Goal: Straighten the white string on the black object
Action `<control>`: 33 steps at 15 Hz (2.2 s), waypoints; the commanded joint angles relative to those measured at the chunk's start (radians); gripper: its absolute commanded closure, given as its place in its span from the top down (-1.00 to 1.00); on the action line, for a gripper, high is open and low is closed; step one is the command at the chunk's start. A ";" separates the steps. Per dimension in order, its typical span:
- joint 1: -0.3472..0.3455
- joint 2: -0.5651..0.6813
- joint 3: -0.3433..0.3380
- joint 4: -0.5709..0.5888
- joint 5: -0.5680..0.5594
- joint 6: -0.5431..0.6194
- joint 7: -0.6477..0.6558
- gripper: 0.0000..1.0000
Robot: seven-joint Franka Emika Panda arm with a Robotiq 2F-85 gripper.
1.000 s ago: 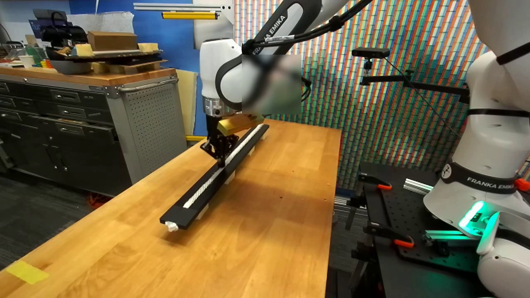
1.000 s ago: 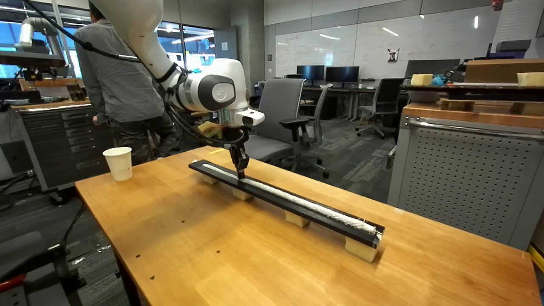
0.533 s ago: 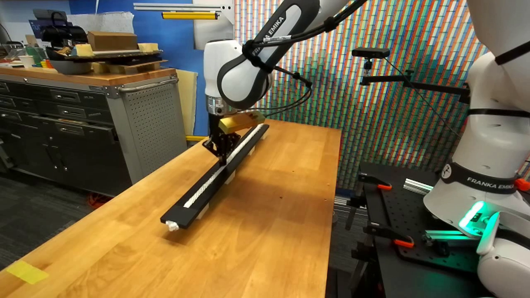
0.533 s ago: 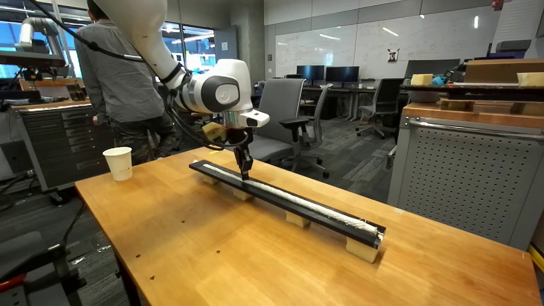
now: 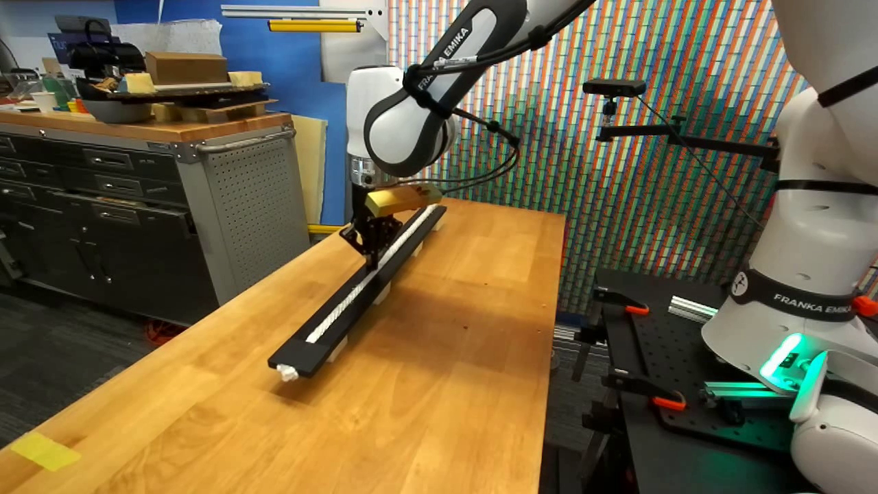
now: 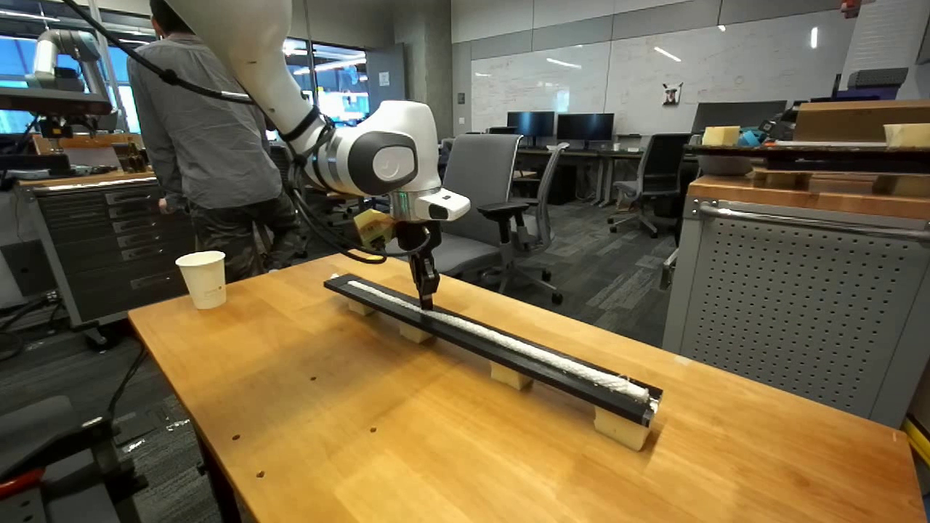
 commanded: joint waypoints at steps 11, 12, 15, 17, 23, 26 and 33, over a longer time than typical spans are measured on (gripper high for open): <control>-0.002 -0.086 -0.018 -0.096 0.004 0.033 -0.038 -1.00; 0.003 -0.094 -0.021 -0.100 -0.001 0.034 -0.033 -1.00; 0.006 -0.109 -0.023 -0.109 -0.005 0.037 -0.033 -1.00; 0.004 -0.104 -0.024 -0.104 -0.009 0.041 -0.037 -1.00; -0.001 -0.059 -0.036 -0.069 -0.027 0.031 -0.060 -1.00; -0.006 -0.041 -0.037 -0.057 -0.024 0.029 -0.077 -1.00; -0.007 -0.007 -0.049 -0.027 -0.024 0.024 -0.079 -1.00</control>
